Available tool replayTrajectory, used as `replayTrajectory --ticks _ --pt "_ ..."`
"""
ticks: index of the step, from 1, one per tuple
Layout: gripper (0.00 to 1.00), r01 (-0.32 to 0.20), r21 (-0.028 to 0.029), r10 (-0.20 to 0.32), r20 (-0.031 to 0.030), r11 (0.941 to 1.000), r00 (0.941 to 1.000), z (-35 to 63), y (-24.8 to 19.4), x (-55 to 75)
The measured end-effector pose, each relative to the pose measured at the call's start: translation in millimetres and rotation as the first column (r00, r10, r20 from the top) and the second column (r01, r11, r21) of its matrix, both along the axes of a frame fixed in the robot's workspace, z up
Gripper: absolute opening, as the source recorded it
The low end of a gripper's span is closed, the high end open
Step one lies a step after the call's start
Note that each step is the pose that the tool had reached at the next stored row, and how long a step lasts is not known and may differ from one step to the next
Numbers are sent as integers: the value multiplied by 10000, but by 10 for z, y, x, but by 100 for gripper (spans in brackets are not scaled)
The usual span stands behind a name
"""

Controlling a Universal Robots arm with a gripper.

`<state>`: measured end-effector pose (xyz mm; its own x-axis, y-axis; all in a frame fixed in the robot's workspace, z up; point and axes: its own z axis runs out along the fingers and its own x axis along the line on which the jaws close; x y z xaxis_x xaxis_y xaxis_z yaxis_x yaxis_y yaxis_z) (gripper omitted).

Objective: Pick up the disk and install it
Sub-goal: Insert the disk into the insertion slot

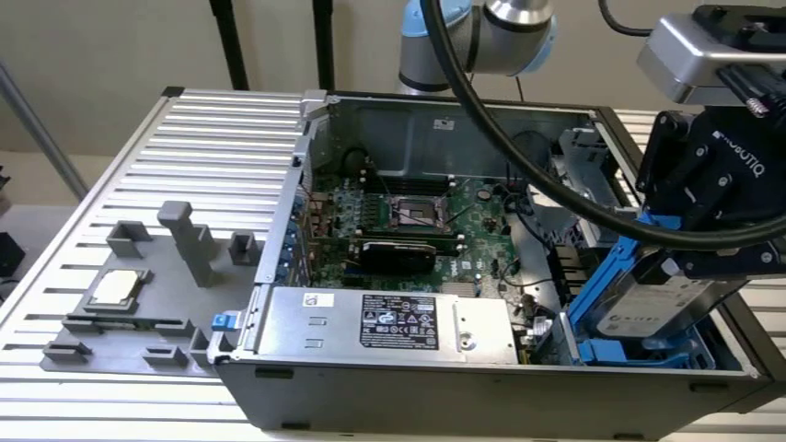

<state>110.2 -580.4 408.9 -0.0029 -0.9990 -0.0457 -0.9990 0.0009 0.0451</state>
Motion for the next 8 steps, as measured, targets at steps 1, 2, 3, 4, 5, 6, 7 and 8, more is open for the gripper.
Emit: replayTrajectory --ticks 1,2,3,4,5,6,7,8 --pt "0 -6 9 6 0 10000 10000 -11 5 0" --pt "0 -13 15 13 1 10000 10000 -21 8 -1" --pt "0 -19 23 19 1 10000 10000 -32 11 -1" --pt "0 -26 25 26 1 10000 10000 -41 12 -2" --pt "0 -31 27 31 1 10000 10000 -50 14 -3" --pt "0 -37 27 37 1 10000 10000 -58 15 -5" --pt "0 -41 28 41 1 10000 10000 -66 15 -7" --pt "0 -46 28 46 1 10000 10000 -75 15 -9"
